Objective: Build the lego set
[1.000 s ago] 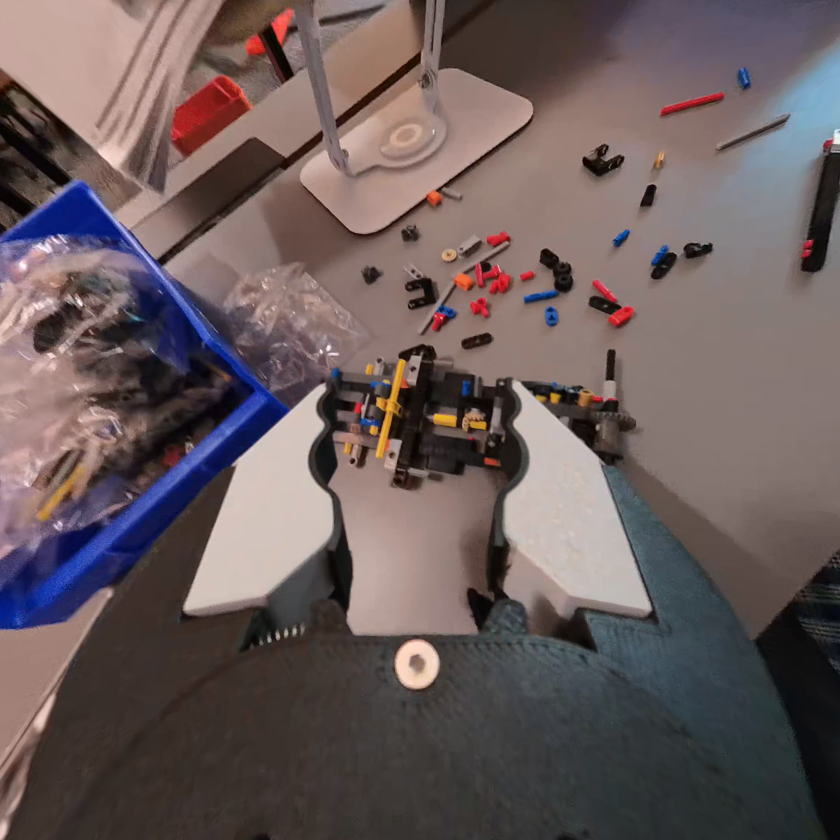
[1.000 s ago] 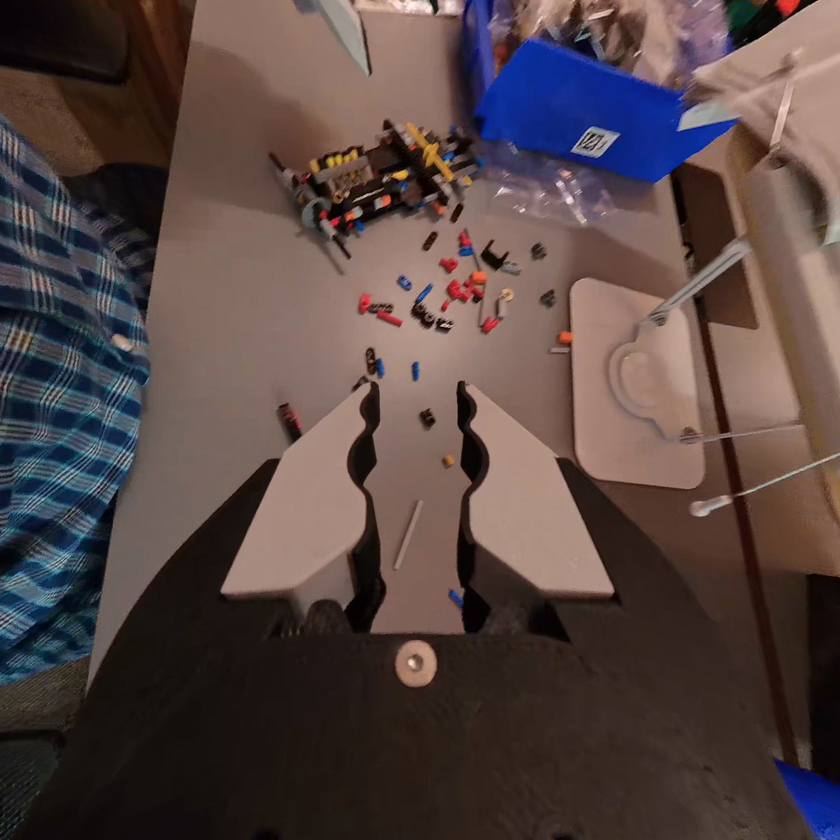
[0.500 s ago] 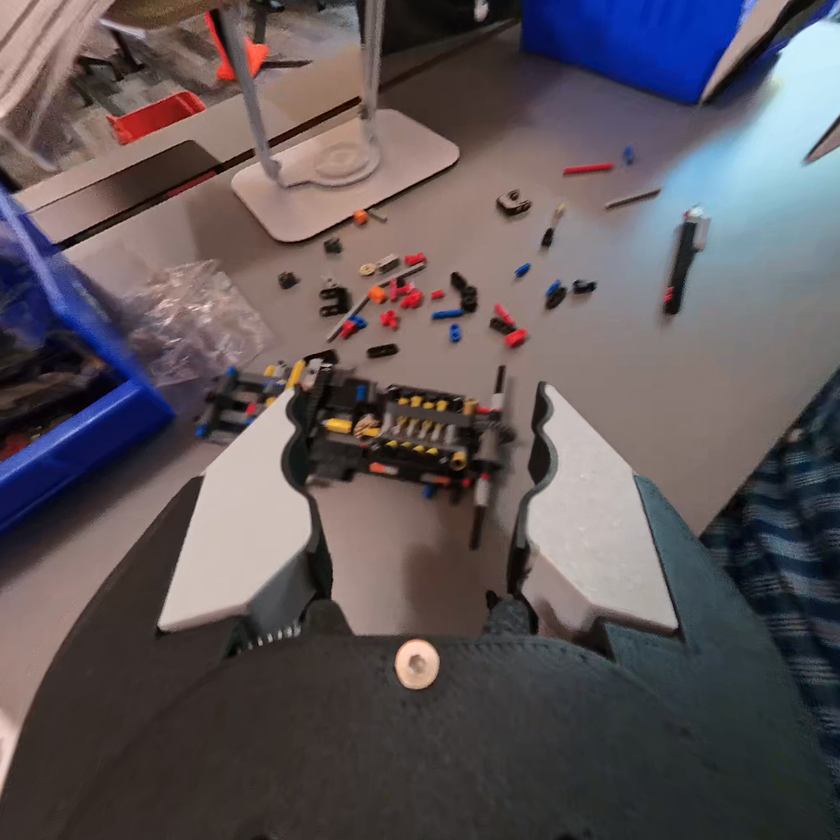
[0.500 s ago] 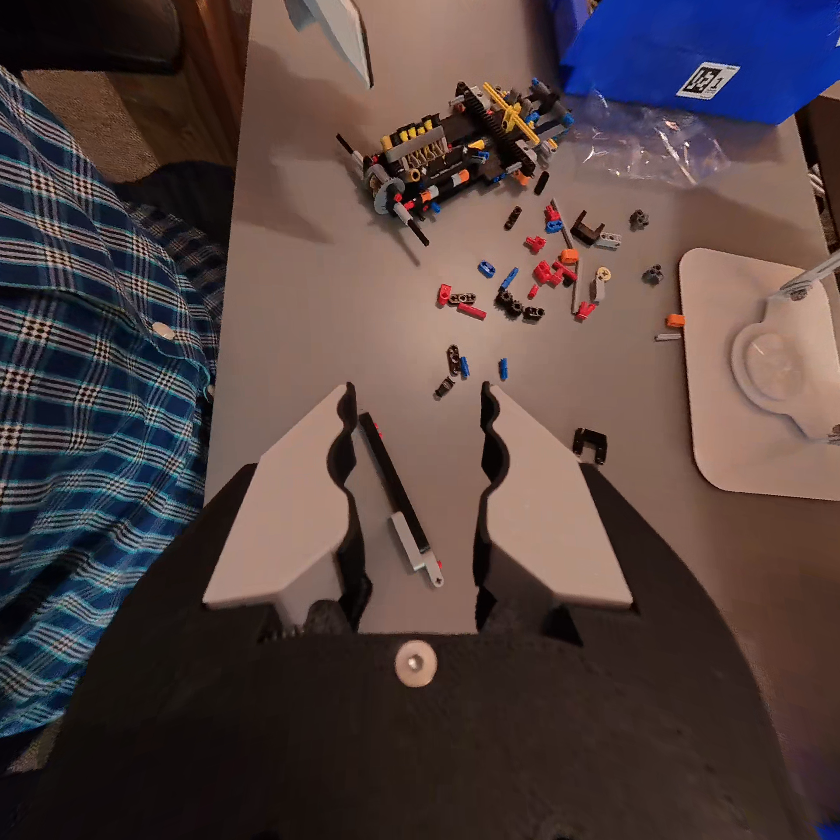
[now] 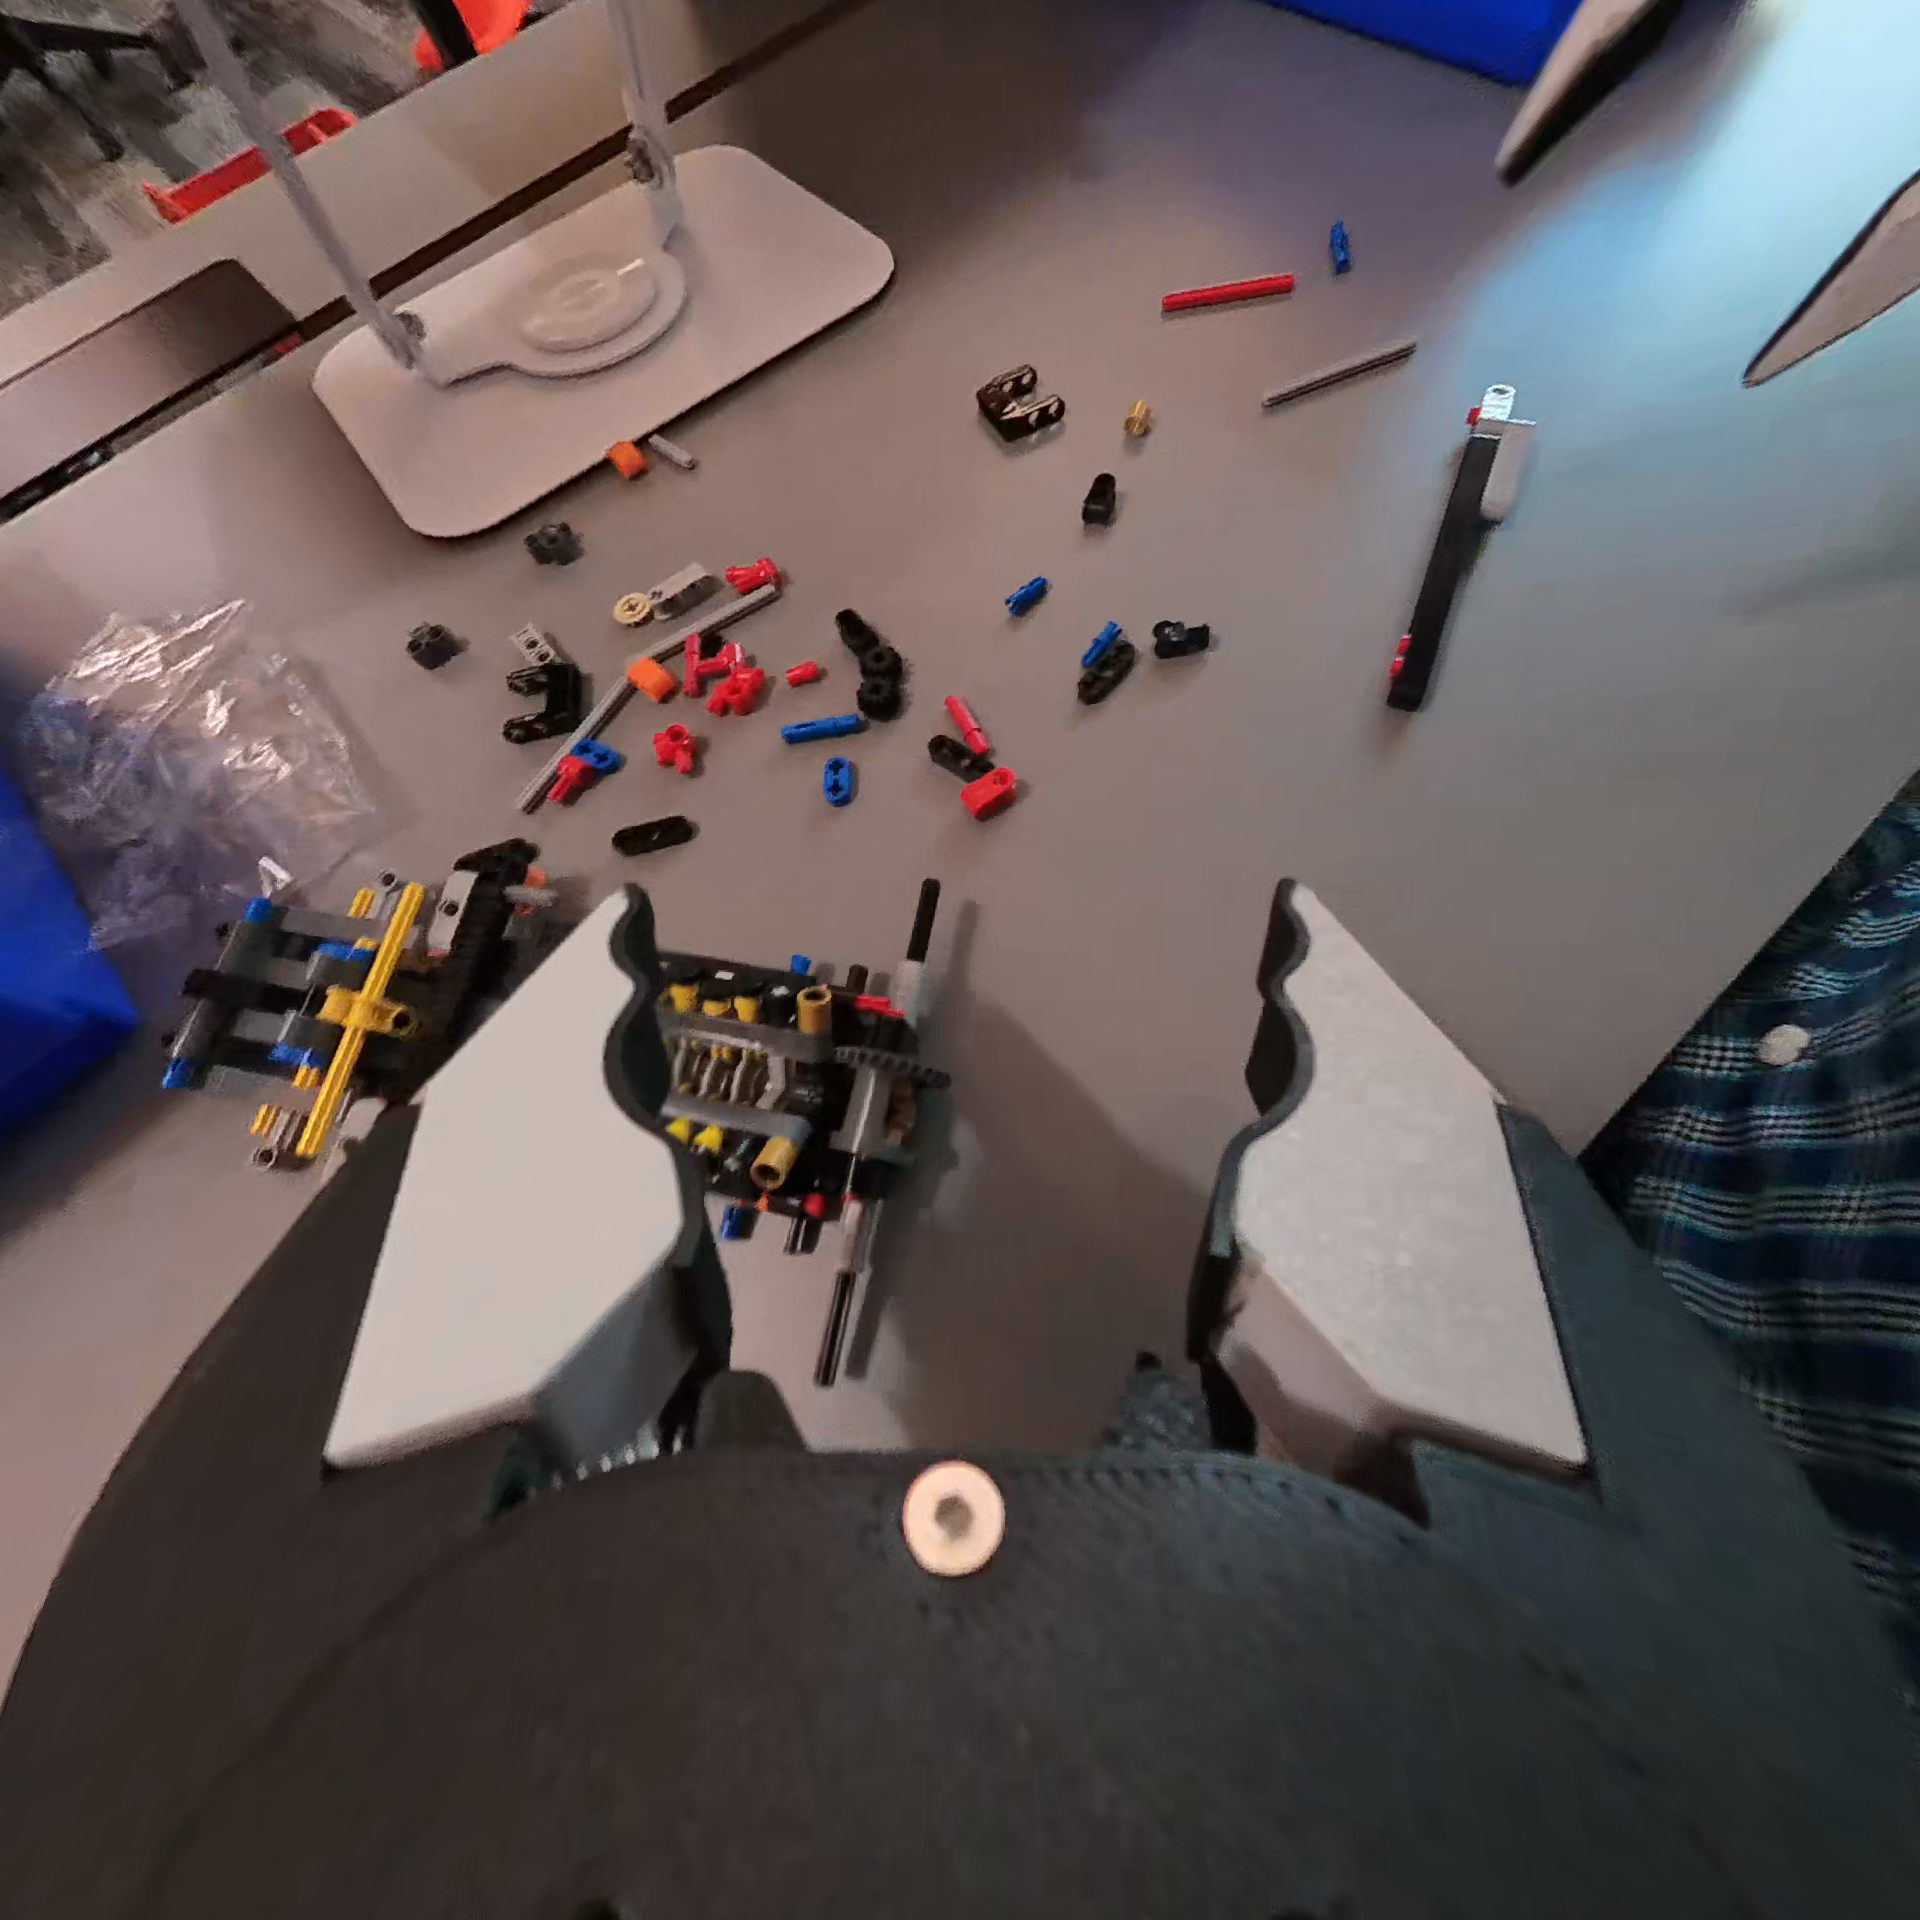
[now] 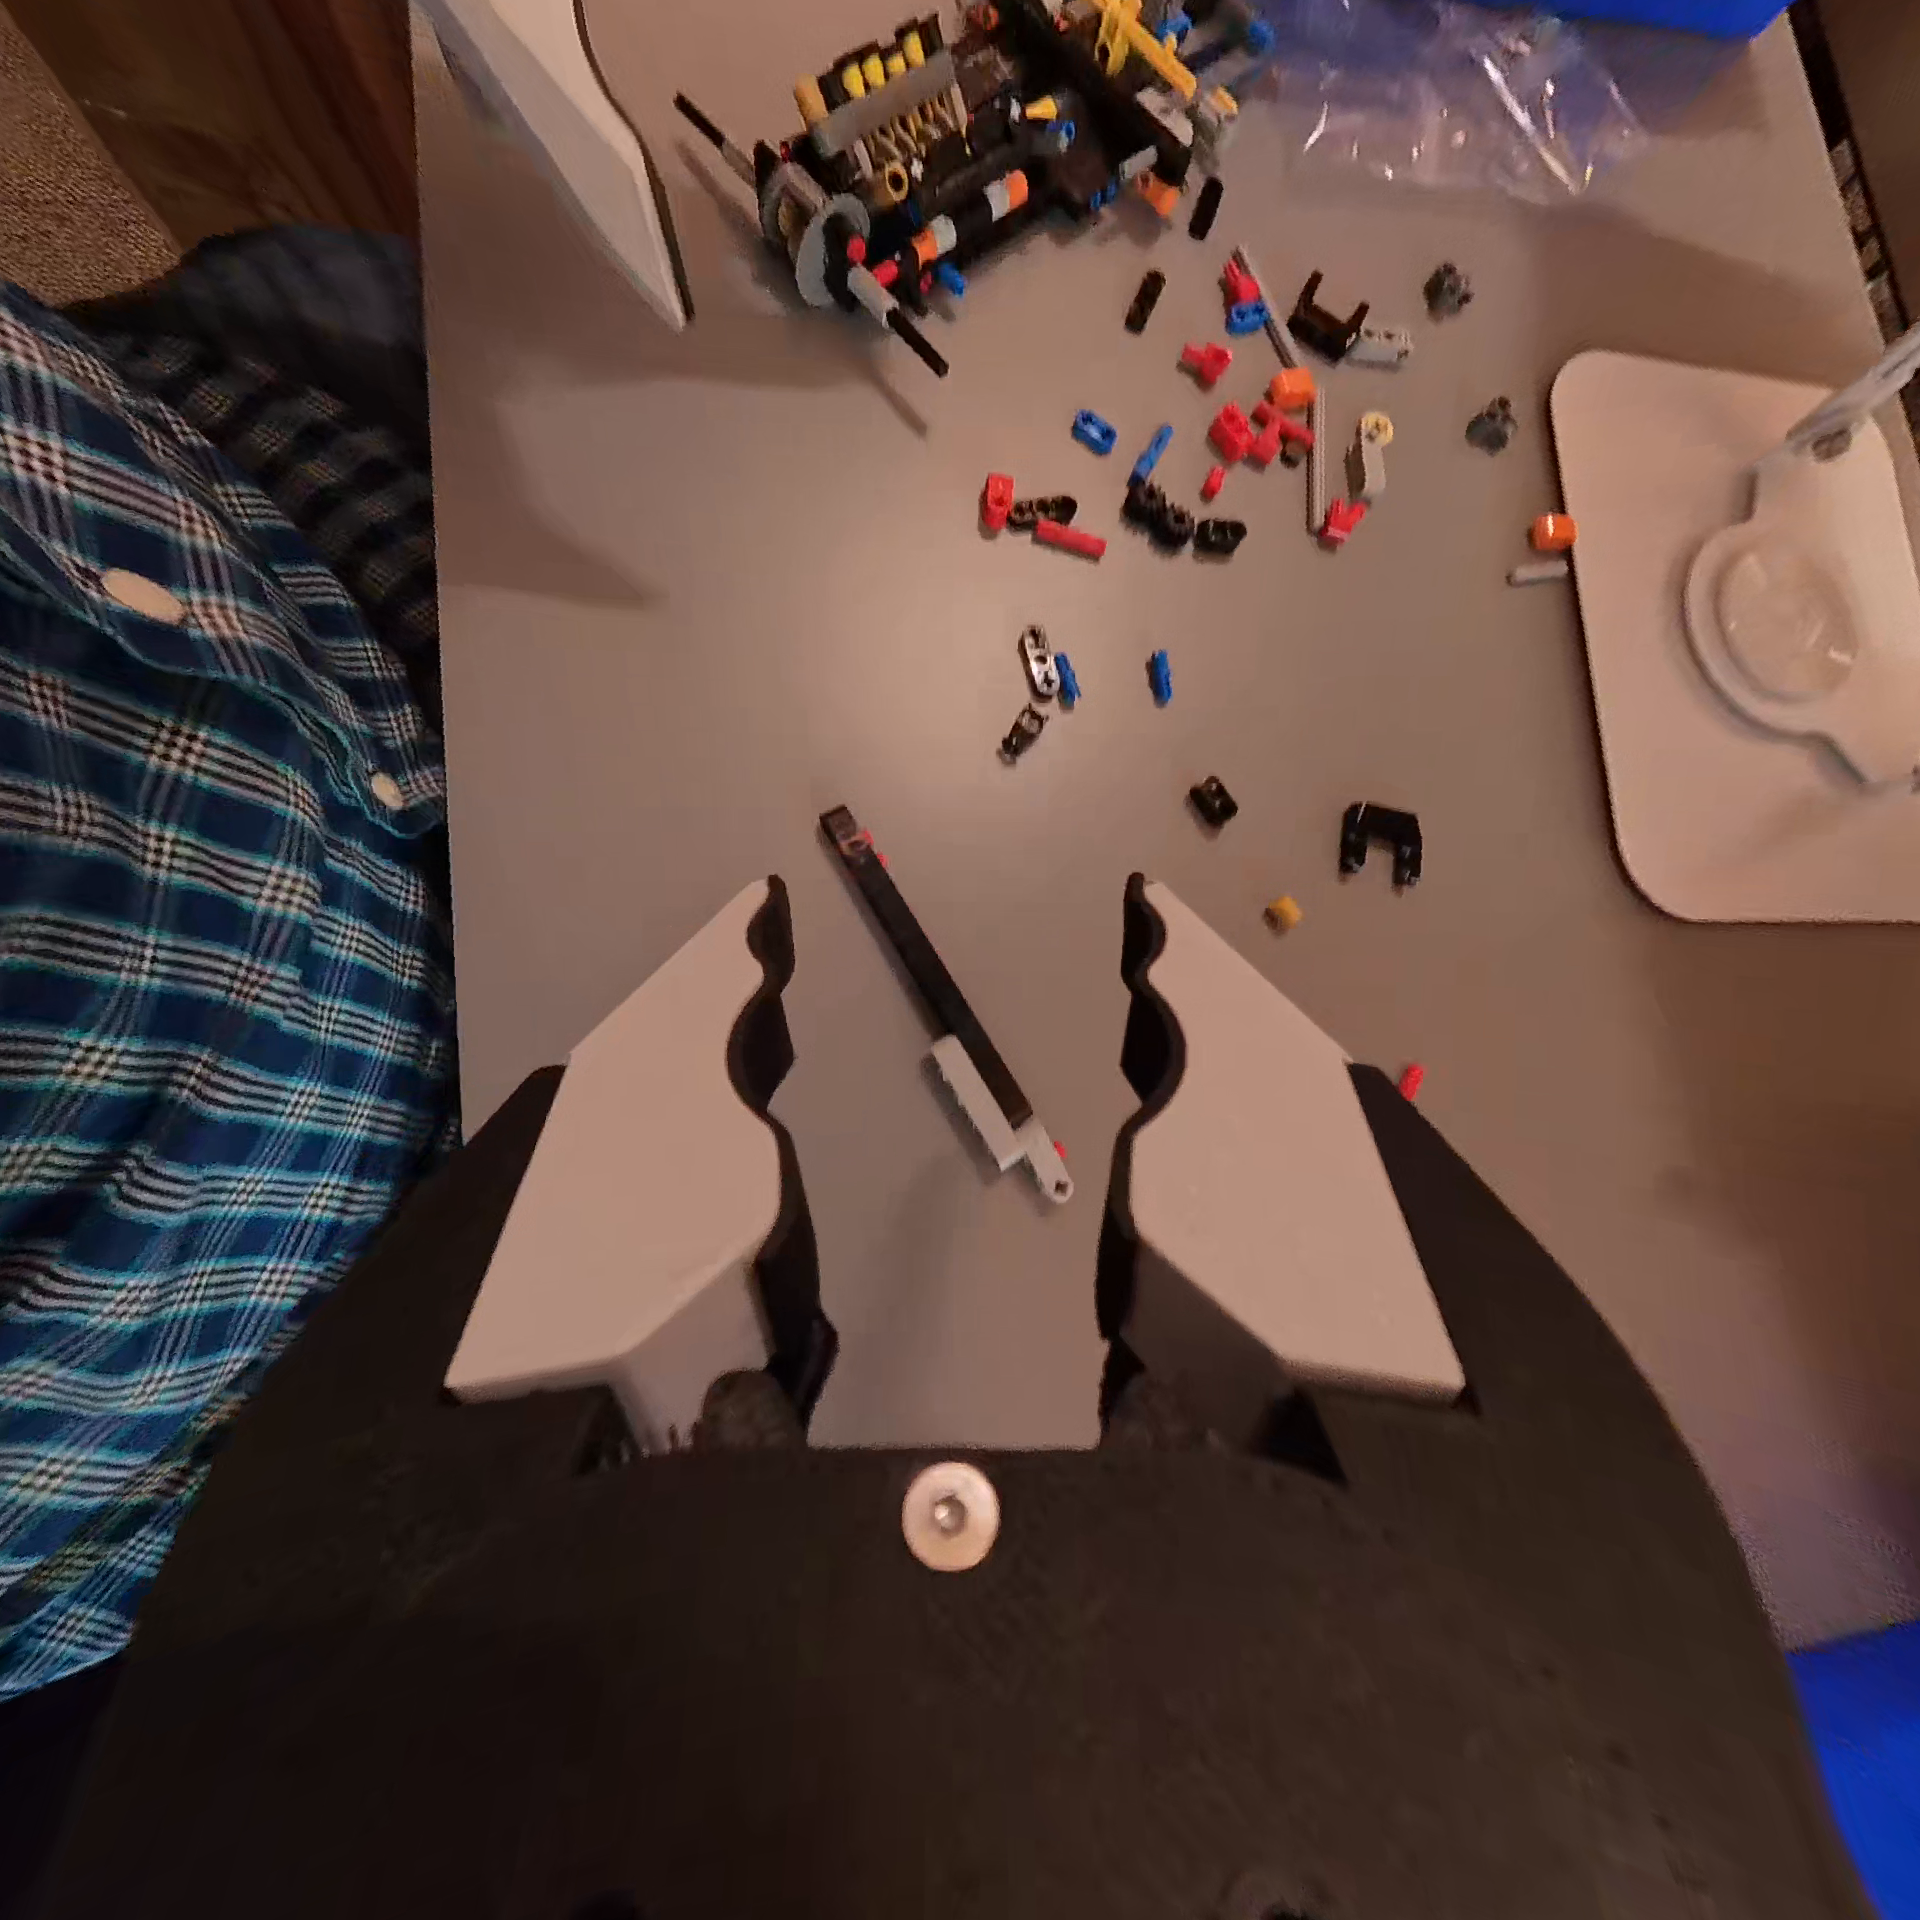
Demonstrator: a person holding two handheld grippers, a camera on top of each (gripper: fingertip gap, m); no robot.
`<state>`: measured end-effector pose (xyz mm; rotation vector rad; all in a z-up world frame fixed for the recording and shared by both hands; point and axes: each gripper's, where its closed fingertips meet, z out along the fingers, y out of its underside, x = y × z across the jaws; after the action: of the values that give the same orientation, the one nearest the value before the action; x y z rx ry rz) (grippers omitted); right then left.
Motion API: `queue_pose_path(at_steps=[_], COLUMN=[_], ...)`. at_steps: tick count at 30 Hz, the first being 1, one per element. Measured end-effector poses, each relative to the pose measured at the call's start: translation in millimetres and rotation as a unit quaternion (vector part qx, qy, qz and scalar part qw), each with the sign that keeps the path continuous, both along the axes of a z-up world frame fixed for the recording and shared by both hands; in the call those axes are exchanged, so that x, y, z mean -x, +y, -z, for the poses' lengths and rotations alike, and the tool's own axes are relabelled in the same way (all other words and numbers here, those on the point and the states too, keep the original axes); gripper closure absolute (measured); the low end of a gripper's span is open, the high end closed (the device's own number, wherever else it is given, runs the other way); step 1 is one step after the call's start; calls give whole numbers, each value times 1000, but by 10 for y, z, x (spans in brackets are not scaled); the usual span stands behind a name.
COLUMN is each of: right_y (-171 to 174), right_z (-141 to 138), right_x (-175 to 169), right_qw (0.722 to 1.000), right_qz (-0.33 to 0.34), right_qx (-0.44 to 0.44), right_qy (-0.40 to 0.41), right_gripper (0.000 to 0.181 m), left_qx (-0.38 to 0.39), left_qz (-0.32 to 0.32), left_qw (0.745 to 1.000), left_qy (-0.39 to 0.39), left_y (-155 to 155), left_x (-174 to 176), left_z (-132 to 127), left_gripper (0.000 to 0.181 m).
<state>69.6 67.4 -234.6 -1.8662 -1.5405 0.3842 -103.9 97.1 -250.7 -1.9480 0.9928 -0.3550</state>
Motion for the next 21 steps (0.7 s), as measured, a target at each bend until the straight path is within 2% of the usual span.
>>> queue_pose_path(at_steps=[1,7,10,21], right_y=[-14,-55,-43,-3], right_z=[25,152,189,286], right_x=[-45,-205,-221,-200], right_qw=[1000,1000,1000,998], right_qz=[2,2,0,-16], right_qx=[2,9,8,12], right_qy=[-1,-18,-28,-52], right_gripper=[121,132,133,141], left_qx=[-2,-10,16,45], left_qz=[-5,-47,-54,-41], left_qw=[1000,998,998,998], left_qy=[0,30,33,35], left_y=[-8,24,34,-3], left_x=[44,496,672,746], left_z=[-6,54,175,379], left_gripper=[70,80,82,99])
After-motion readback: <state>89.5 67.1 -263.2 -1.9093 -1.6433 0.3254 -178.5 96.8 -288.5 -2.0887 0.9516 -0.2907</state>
